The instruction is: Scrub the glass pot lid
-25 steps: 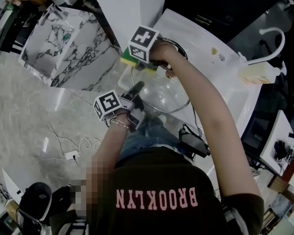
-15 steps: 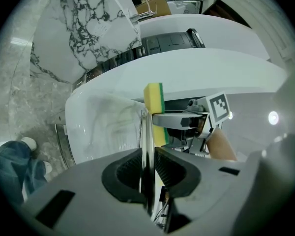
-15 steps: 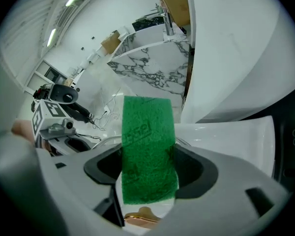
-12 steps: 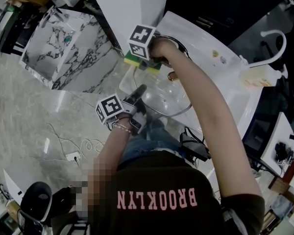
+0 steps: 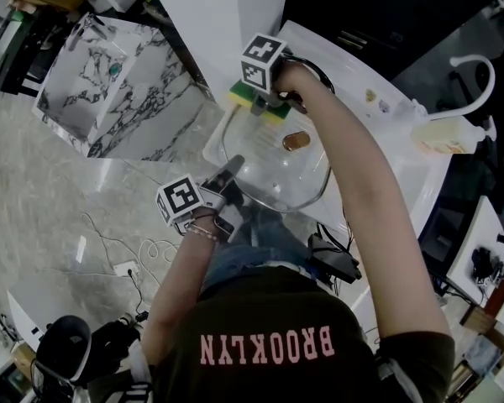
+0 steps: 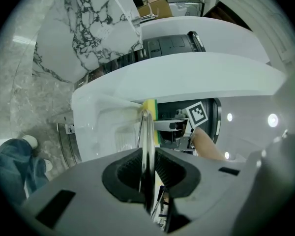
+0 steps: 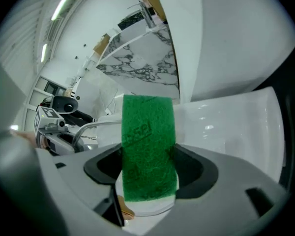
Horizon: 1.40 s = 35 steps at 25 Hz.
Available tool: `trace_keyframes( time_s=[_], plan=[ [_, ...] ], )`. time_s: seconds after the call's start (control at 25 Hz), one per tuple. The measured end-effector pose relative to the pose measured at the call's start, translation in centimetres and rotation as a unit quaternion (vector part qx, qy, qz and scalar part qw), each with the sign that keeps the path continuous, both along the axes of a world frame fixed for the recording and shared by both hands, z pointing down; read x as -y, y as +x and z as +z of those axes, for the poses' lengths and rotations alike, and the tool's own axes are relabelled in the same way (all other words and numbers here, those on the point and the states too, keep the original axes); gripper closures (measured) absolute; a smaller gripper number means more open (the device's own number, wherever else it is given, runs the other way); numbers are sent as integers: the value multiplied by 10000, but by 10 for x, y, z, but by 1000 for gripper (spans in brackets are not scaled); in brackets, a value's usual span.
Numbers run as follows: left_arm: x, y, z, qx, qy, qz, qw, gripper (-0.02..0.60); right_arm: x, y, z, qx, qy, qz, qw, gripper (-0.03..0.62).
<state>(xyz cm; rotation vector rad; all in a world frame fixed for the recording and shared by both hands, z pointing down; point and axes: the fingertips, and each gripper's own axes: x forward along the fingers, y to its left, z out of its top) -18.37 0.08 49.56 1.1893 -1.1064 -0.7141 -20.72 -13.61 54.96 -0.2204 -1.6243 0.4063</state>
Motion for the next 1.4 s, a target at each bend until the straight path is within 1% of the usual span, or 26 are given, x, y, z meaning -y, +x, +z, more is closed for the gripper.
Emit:
trace_keyframes(
  time_s=[0.16,0.28,0.36,0.48,0.6,0.68,0.8,0.92,1.0,1.04,1.2,1.4],
  plan=[
    [-4,-1,1,15,47,-5,10000,526,8,12,6,81,-298,281,9991,299],
    [-4,0,-1,69,34,-9,10000,526,18,26,10,2,-263,398,9989,299],
    [-3,1,-3,47,-27,-6,10000,526,26,38,14,-26,-278,591,9979,299],
    [-3,0,-5,38,-59,-3,10000,527,31,56,20,77,-480,1043,9934,299],
    [-1,-1,-5,93,3,29,10000,528,36,81,28,76,-679,1473,9867,299],
    [-1,-1,-6,94,-44,32,9999,528,39,99,34,73,-781,1724,9819,299],
    [0,1,-7,89,-63,70,9999,528,44,123,43,84,-811,2021,9760,299],
    [0,2,-9,145,-48,141,9998,528,48,139,49,137,-718,2149,9739,299],
    [1,2,-10,188,-28,189,9996,528,49,144,45,319,-677,2199,9727,299],
    [2,2,-11,213,-3,216,9995,528,51,144,40,485,-685,2285,9699,299],
    [6,3,-17,328,84,348,9988,531,62,140,5,1411,-624,2724,9497,299],
    [13,5,-26,434,204,482,9977,534,68,153,-41,2328,-156,3028,9241,299]
  ],
)
